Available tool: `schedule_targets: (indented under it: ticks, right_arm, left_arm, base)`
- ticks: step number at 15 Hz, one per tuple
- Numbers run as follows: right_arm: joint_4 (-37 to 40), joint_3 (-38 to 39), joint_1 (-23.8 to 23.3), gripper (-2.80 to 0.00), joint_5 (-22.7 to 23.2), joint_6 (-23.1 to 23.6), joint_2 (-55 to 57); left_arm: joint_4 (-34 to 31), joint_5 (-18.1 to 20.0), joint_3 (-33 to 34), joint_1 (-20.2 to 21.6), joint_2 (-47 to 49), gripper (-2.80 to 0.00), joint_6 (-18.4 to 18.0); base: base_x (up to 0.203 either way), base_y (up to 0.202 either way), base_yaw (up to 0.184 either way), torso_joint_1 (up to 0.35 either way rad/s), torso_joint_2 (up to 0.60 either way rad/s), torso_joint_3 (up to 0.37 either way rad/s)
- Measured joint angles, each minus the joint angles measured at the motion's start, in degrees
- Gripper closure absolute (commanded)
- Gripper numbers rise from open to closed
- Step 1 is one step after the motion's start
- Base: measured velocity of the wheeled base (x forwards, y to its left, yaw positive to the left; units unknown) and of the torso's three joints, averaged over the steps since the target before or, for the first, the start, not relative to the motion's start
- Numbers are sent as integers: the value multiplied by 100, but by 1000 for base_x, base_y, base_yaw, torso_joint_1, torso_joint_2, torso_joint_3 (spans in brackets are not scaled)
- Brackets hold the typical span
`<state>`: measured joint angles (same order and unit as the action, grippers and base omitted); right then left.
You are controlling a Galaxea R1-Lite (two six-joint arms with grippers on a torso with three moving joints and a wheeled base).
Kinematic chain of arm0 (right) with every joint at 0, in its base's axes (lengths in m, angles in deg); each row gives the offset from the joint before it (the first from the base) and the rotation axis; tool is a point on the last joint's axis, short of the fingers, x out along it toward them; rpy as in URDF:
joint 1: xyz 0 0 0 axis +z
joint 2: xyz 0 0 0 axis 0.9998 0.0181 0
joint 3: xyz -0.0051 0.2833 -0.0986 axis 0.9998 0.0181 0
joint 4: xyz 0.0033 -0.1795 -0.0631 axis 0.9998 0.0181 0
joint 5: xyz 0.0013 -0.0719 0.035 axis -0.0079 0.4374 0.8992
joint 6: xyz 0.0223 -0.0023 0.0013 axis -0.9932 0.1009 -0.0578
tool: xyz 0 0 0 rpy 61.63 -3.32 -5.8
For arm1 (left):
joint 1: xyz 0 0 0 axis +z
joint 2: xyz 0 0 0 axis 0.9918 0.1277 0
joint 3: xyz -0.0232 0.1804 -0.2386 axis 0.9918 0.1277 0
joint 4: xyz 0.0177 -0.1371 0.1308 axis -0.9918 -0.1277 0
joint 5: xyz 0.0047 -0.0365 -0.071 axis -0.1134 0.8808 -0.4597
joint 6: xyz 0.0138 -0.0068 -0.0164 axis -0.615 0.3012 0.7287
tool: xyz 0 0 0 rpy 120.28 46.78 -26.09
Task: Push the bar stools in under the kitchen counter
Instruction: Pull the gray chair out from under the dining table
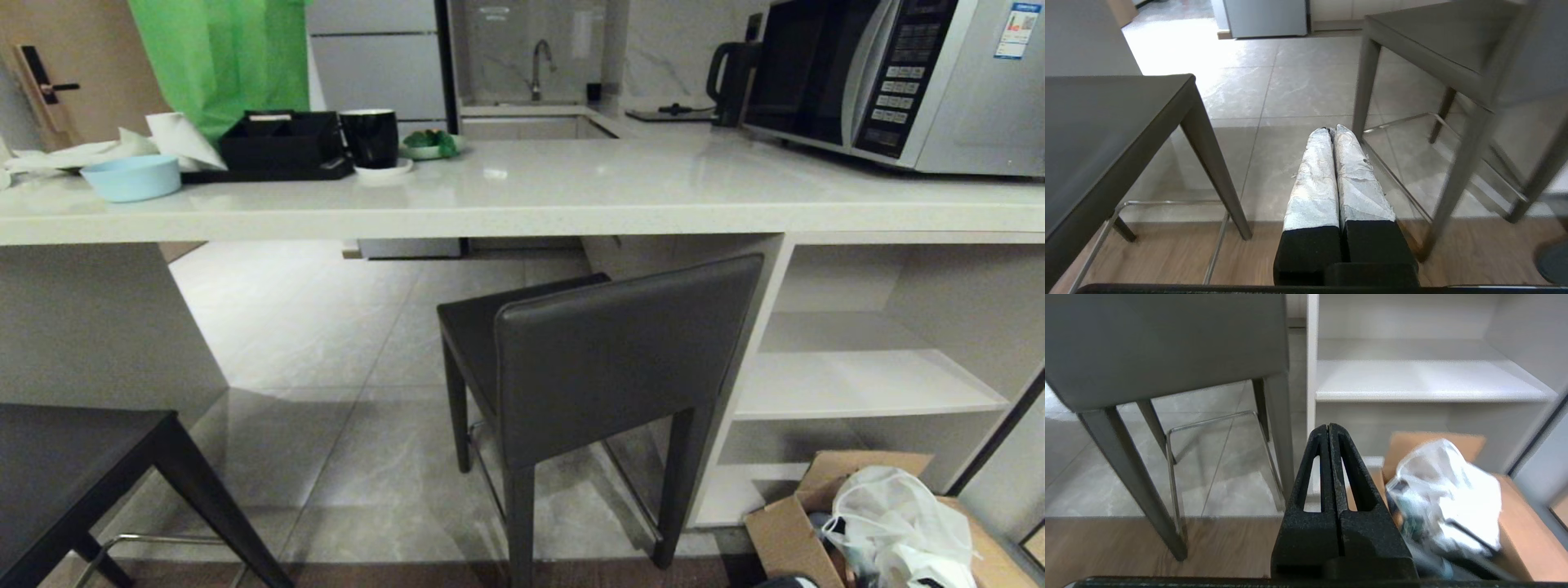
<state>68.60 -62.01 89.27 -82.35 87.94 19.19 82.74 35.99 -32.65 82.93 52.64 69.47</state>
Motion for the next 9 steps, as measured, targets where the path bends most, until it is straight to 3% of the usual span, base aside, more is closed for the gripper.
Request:
schedule_targets:
  ticks: [3,9]
  right_arm:
    - [0,0,0,0,2,-1,0]
    - [-7,0,2,0,3,1,0]
  left_arm:
    - [-1,-4,0,-5,0,0,4]
    - [0,-67,0,-11,0,0,124]
  base:
    - [167,0,1,4,4,2]
    - [0,0,0,0,0,0]
